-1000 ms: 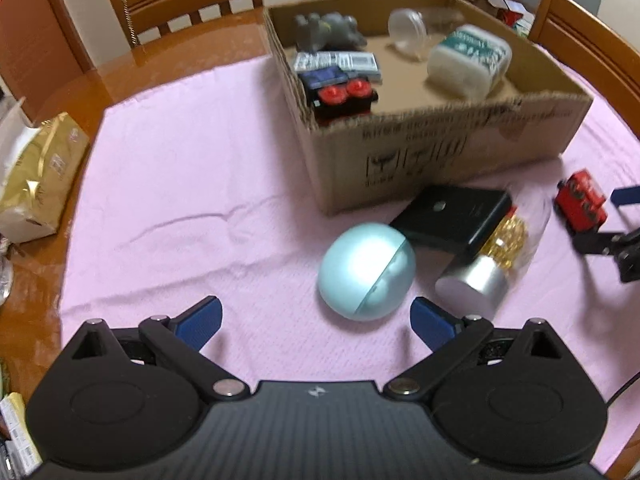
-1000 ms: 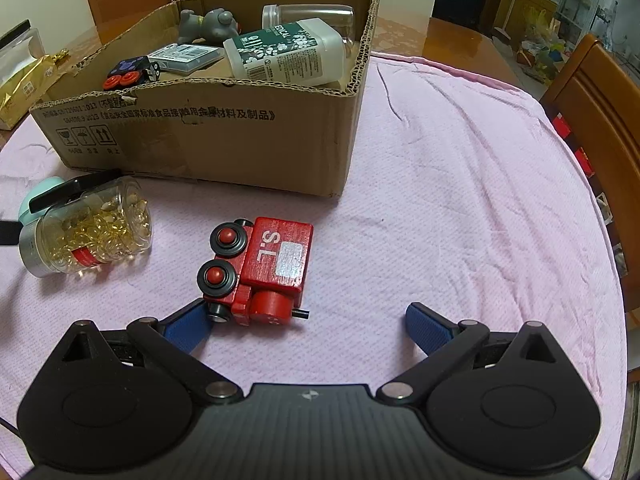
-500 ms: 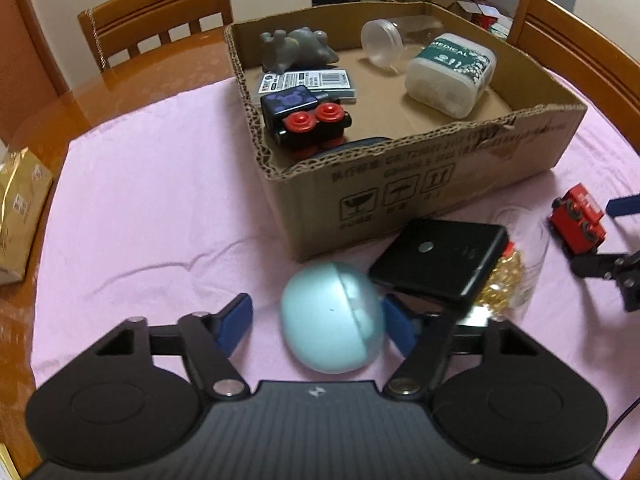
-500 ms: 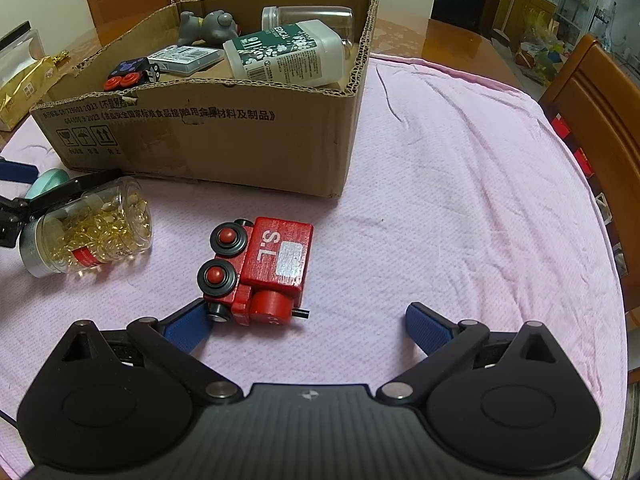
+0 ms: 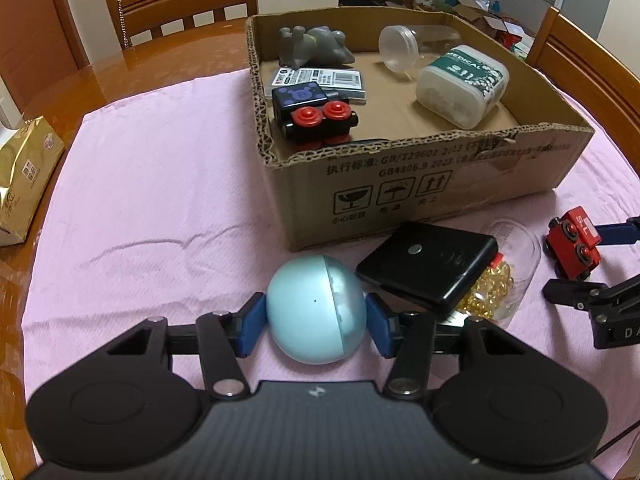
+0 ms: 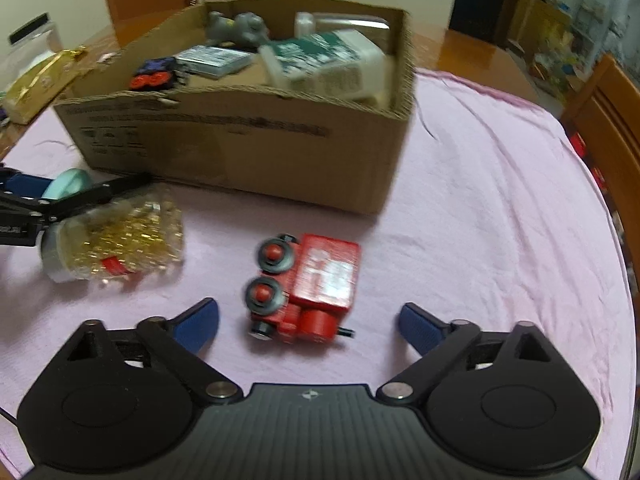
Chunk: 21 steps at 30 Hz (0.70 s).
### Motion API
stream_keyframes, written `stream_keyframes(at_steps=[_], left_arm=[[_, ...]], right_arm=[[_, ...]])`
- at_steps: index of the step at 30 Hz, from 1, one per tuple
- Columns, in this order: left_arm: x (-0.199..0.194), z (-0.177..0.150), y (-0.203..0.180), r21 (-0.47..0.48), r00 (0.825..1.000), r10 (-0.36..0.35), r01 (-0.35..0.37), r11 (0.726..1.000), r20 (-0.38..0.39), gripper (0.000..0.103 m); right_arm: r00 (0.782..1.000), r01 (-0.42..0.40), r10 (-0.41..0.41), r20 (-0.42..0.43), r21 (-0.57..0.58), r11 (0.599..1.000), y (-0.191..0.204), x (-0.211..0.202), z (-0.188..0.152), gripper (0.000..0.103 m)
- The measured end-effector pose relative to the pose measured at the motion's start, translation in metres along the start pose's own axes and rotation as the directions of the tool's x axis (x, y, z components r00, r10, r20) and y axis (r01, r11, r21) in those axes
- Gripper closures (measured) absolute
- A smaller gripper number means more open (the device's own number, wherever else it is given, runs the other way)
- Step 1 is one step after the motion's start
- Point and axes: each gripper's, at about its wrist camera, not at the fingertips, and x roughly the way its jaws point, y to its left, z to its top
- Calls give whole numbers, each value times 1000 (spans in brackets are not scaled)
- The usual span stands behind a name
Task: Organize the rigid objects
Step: 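Grasp the teal egg case with the left gripper while the right gripper grasps the red train, then carry the teal case and red train into the box and open both grippers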
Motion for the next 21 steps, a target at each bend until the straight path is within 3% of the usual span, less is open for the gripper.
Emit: stream_keyframes(at_steps=[4,10,21], left_arm=[[0,0,-1,-11,1000,9,-9,1000,-2,49],[0,0,-5,-37,999,34,-34,999,-8,49],[-4,1,-3,10,999,1,-1,1000,-34,51]], right_arm=[[1000,3,-3,27,1,1000,4,-1,3,22],[999,7,-7,48,-4,1000,5,-4,6,46],[1000,-18,19,20,-34,999,3,-13,10,48]])
